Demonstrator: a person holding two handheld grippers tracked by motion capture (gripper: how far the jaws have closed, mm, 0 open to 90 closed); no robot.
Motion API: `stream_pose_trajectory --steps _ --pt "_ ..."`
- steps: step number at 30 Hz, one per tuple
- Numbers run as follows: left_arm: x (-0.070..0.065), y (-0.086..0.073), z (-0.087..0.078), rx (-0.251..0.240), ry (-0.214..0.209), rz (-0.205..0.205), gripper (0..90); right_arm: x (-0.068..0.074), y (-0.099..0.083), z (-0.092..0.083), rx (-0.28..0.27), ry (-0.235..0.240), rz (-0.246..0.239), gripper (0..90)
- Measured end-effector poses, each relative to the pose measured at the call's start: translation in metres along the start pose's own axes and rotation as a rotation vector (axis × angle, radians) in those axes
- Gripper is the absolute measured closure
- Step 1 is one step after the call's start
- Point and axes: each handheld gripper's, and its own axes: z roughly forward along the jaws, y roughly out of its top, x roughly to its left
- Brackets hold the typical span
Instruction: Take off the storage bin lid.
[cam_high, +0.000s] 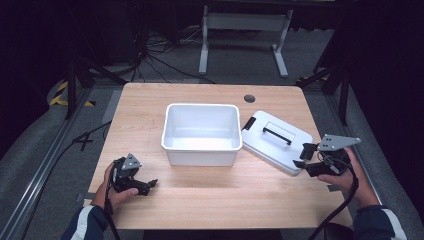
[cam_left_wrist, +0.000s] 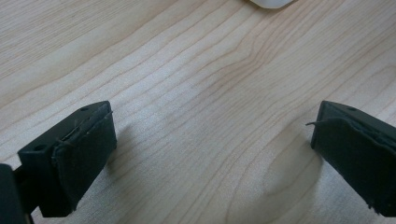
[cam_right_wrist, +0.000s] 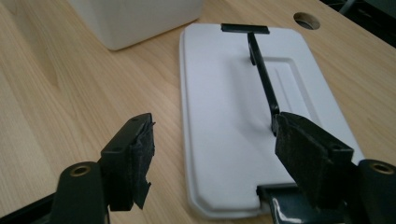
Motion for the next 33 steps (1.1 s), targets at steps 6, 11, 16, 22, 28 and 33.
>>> stream_pose_trajectory --steps 6,11,16,22,28,33 --pt "-0.001 0.000 0.000 0.000 0.004 -0.003 0.6 0.008 -0.026 0.004 0.022 0.012 0.029 28.7" --pt "-0.002 -0.001 -0.001 0.003 0.005 -0.015 0.9 0.012 -0.051 0.017 0.035 0.027 0.084 29.3" --pt "-0.002 -0.001 -0.001 0.002 0.003 -0.019 1.0 0.015 -0.072 0.029 0.036 0.030 0.135 28.7" --pt "-0.001 0.000 -0.001 0.007 0.001 -0.009 0.7 0.021 -0.094 0.033 0.038 0.013 0.180 28.0" --pt "-0.001 0.000 -0.001 0.007 0.002 -0.007 0.7 0.020 -0.097 0.033 0.013 -0.005 0.200 26.3" --pt "-0.001 0.000 0.000 0.003 0.000 -0.010 0.6 0.021 -0.096 0.034 0.017 -0.021 0.208 24.5"
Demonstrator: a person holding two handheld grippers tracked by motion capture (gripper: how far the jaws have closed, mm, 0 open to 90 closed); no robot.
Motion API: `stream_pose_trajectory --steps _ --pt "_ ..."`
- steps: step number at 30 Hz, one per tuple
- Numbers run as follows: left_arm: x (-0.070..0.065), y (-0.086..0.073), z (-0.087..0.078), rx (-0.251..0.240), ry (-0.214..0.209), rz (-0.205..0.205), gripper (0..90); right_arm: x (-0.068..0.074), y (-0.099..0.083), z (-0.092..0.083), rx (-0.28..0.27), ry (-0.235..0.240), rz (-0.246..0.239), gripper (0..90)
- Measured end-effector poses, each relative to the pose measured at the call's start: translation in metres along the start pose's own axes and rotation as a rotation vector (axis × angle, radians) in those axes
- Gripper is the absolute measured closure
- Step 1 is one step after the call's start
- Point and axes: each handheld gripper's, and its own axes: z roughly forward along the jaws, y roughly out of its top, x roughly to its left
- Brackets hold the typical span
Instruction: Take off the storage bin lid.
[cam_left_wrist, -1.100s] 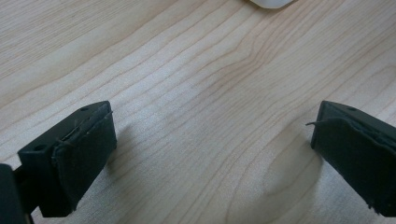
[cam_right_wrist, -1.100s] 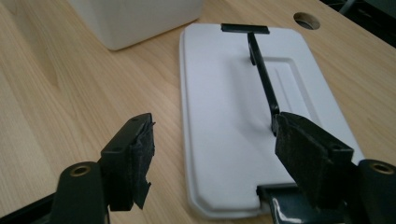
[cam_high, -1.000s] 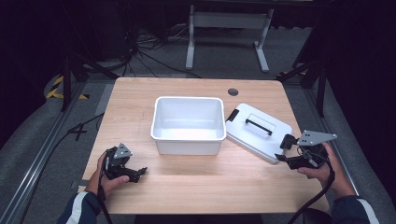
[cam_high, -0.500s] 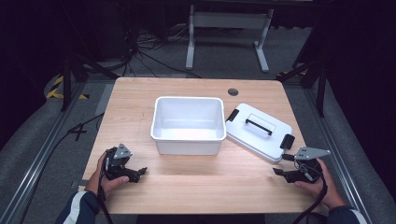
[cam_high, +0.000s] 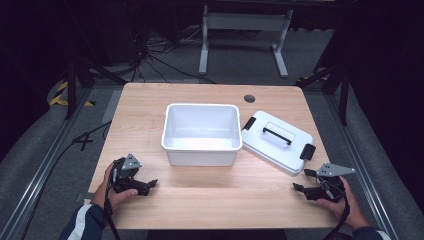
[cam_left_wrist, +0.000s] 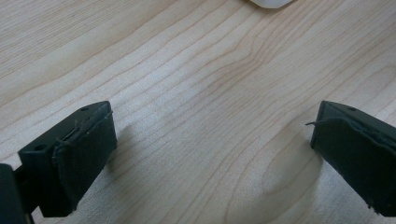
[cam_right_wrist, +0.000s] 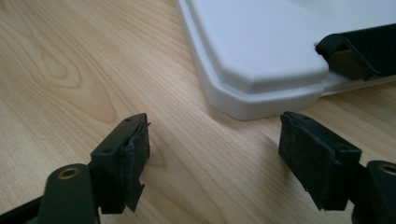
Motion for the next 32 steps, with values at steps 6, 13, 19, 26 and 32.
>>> stream_pose_trajectory --steps 6,13,19,26,32 --pt "0.0013 0.0005 0.0003 -0.001 -0.005 0.016 0.6 -0.0031 -0.0002 0.0001 0.002 -0.022 0.020 22.1" --pt "0.0016 0.0010 0.0012 -0.002 -0.013 0.014 0.3 -0.0036 0.0000 -0.0001 0.006 -0.024 0.023 21.9" --pt "0.0028 0.0018 0.0017 -0.003 -0.015 0.028 0.2 -0.0048 0.0004 0.0007 0.009 -0.031 0.026 19.7" --pt "0.0029 0.0019 0.0017 -0.003 -0.015 0.031 0.2 -0.0060 0.0010 0.0016 0.008 -0.043 0.037 19.7" --pt "0.0026 0.0018 0.0020 -0.005 -0.019 0.025 0.2 -0.0062 0.0012 0.0017 0.009 -0.043 0.039 19.2"
